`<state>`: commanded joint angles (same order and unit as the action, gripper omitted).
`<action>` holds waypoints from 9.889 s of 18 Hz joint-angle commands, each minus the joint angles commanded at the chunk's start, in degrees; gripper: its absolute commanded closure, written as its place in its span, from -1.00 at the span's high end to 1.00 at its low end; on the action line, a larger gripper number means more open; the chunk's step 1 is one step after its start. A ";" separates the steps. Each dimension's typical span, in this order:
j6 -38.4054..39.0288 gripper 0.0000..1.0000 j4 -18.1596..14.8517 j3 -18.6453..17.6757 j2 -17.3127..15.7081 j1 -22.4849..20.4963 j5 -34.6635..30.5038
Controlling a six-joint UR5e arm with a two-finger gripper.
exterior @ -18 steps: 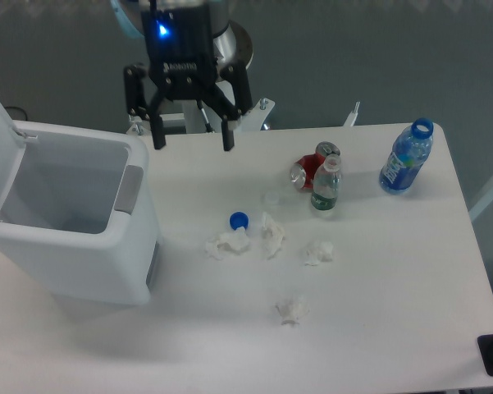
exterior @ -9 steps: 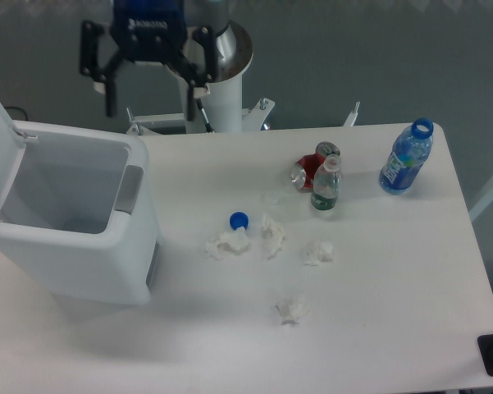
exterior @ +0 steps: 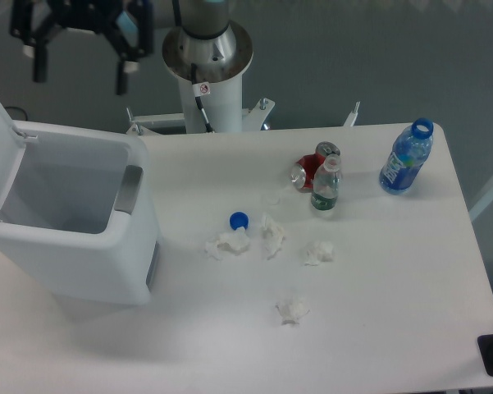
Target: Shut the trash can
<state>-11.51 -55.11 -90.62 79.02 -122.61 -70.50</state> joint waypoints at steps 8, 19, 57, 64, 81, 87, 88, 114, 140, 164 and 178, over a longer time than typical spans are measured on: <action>-1.23 1.00 0.09 0.00 -0.71 1.85 9.15; -1.32 1.00 0.18 0.97 4.65 8.26 11.44; -2.02 1.00 0.70 2.55 10.89 19.69 13.11; -2.02 1.00 0.53 2.20 11.07 19.69 11.36; -2.11 1.00 0.44 -0.97 8.08 17.77 4.41; -2.11 1.00 0.44 -1.14 8.26 15.48 3.44; -2.11 1.00 0.44 -1.14 8.26 14.78 3.27; -4.84 1.00 0.26 -3.43 8.61 6.43 -2.10; -8.44 1.00 0.35 -5.10 10.46 3.17 -3.68; -10.02 1.00 0.26 -6.68 11.16 2.03 -3.85; -10.55 1.00 0.26 -6.68 12.04 2.03 -5.00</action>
<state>-22.06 -54.84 -97.29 91.05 -120.59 -75.50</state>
